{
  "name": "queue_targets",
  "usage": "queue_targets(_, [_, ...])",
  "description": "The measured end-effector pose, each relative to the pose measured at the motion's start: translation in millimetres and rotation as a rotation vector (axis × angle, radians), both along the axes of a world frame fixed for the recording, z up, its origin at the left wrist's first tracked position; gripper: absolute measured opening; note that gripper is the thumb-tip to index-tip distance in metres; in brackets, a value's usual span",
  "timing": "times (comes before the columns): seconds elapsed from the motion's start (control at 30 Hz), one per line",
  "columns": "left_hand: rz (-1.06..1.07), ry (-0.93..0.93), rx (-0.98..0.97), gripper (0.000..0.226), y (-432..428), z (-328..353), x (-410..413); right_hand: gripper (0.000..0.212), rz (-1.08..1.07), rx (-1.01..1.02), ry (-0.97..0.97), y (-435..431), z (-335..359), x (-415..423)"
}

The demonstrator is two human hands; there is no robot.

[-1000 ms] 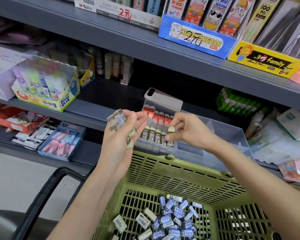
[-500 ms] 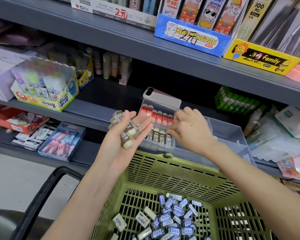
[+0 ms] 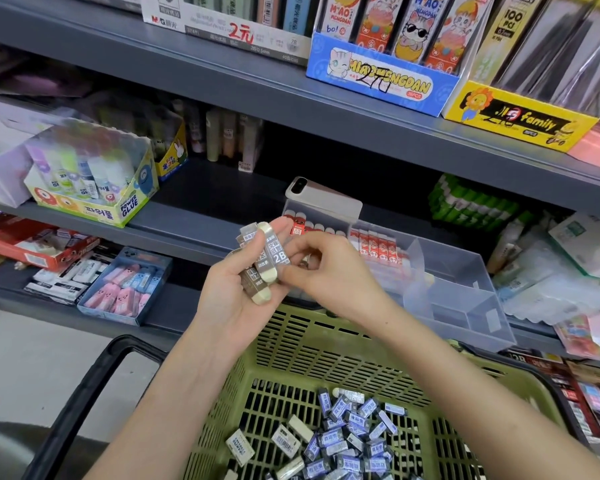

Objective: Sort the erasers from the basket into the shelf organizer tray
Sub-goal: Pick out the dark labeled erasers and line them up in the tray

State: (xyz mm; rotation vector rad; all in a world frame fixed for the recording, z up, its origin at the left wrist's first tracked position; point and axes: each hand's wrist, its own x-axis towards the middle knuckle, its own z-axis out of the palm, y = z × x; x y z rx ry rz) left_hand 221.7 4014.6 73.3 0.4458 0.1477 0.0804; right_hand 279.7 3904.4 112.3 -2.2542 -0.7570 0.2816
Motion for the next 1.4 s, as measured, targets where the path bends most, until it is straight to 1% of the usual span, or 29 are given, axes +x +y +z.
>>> queue_targets(0.13, [-0.015,-0.02,0.075,0.044,1,1,1,0.027,-0.01,0.123,0.128,5,2,3])
queue_targets(0.2, [-0.028,-0.03,0.079,0.043,2,0,1,0.034,0.007,0.13,0.203,3,4,7])
queue_targets(0.23, [-0.028,-0.03,0.088,0.041,2,-1,1,0.031,0.016,0.127,0.247,1,5,10])
queue_targets(0.3, [0.02,0.0,0.102,0.037,4,-3,3,0.019,-0.014,0.18,0.368,-3,6,18])
queue_targets(0.37, [0.156,0.098,0.102,0.029,10,-6,5,0.008,-0.116,0.267,0.487,-7,3,26])
queue_targets(0.4, [0.231,0.14,0.103,0.025,13,-8,5,0.003,-0.169,0.276,0.531,-7,1,31])
queue_targets(0.47, [0.335,0.18,0.11,0.018,20,-11,4,0.005,-0.245,0.238,0.616,-5,-4,36])
queue_targets(0.57, [0.382,0.268,0.135,0.017,20,-11,2,0.008,-0.285,0.193,0.715,7,-12,37])
queue_targets(0.67, [0.375,0.318,0.159,0.017,18,-9,1,0.006,-0.303,0.121,0.695,23,-14,39])
queue_targets(0.8, [0.378,0.314,0.189,0.016,16,-6,0,0.011,-0.286,-0.018,0.617,34,-12,41])
queue_targets(0.87, [0.366,0.308,0.215,0.018,16,-5,0,0.014,-0.262,-0.144,0.5,34,-11,42])
queue_targets(0.93, [0.347,0.289,0.229,0.021,16,-4,-1,0.027,-0.202,-0.267,0.345,31,-10,41])
queue_targets(0.97, [0.342,0.282,0.237,0.021,15,-4,-1,0.033,-0.171,-0.285,0.27,29,-11,40])
queue_targets(1.0, [0.339,0.275,0.249,0.02,15,-4,-1,0.036,-0.156,-0.258,0.196,26,-11,38])
queue_targets(1.07, [0.322,0.261,0.28,0.016,15,-3,-2,0.031,-0.137,-0.074,0.101,21,-7,30])
queue_targets(1.13, [0.275,0.231,0.33,0.014,15,-3,-3,0.016,-0.042,0.123,0.133,20,-1,23])
queue_targets(1.17, [0.24,0.206,0.358,0.017,15,-3,-3,0.016,0.032,0.171,0.162,19,2,19])
queue_targets(1.23, [0.187,0.166,0.406,0.025,14,-3,-4,0.018,0.139,0.208,0.182,16,5,15])
queue_targets(1.33, [0.171,0.139,0.437,0.028,12,-2,-3,0.007,0.121,0.233,0.181,9,10,17])
queue_targets(1.4, [0.181,0.147,0.387,0.033,11,-2,-3,0.004,0.096,0.267,0.267,1,14,20])
